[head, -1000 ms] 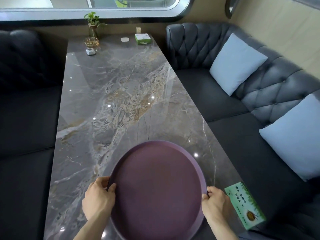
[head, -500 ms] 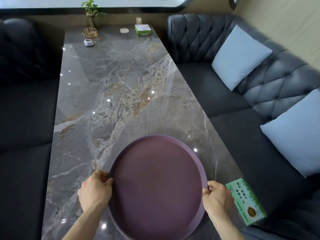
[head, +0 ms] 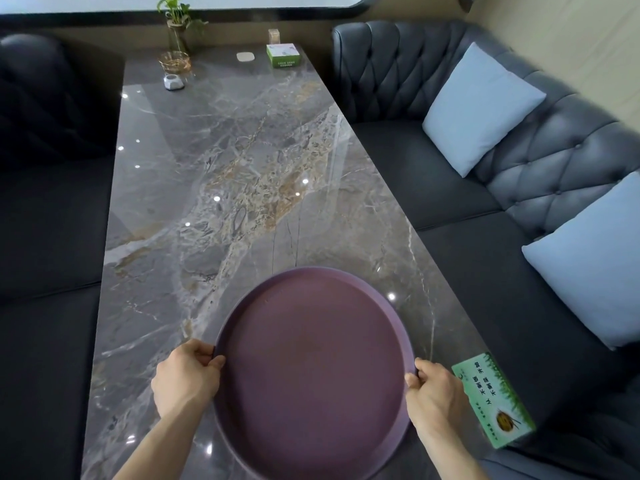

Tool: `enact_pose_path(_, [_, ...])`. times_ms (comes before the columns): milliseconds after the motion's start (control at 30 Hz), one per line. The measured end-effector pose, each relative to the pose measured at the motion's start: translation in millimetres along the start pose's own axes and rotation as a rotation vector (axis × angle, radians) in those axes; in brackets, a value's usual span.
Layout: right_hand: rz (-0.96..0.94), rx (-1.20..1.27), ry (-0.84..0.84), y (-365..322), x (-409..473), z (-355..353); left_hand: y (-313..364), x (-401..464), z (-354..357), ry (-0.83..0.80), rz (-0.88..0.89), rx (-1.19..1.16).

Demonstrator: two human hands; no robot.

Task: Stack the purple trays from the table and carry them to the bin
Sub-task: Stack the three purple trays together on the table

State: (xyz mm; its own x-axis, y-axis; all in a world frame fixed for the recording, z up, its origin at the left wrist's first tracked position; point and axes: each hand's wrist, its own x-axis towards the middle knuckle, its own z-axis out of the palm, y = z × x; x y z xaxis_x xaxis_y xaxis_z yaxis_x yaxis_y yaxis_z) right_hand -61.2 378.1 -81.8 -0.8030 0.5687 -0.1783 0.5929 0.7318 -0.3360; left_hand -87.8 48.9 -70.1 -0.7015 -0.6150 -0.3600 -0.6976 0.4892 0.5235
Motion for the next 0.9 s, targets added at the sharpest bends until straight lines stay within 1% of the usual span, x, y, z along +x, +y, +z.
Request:
enact_pose_path(133, [0.007,0.007,-0.005,-0.9,0.9,-0.3,2.4,1.3,0.3,-0.011,-0.006,0.027])
enact_pose_path(367, [0.055,0.088,-0.049,-4.1,0.4,-7.8,4.4,5.7,3.2,-0.043,0.007,0.154])
enact_pose_path(700, [0.081,0.123,-0.067,-3.4,-1.1,-7.3,1.3,7.7,4.7,-0.044,0.016,0.146])
enact_pose_path(767, [0.076,0.107,-0.099,-2.4,-0.6,-7.2,-1.7,7.2,6.3,-0.046,0.022,0.134])
enact_pose_path(833, [0.073,0.103,-0.135,-0.9,0.2,-6.0,-8.0,7.7,9.7,-0.085,0.020,0.117])
enact_pose_path(900, [0.127,0.172,-0.171,3.4,0.6,-3.7,-13.7,3.4,15.7,-0.120,0.011,0.075])
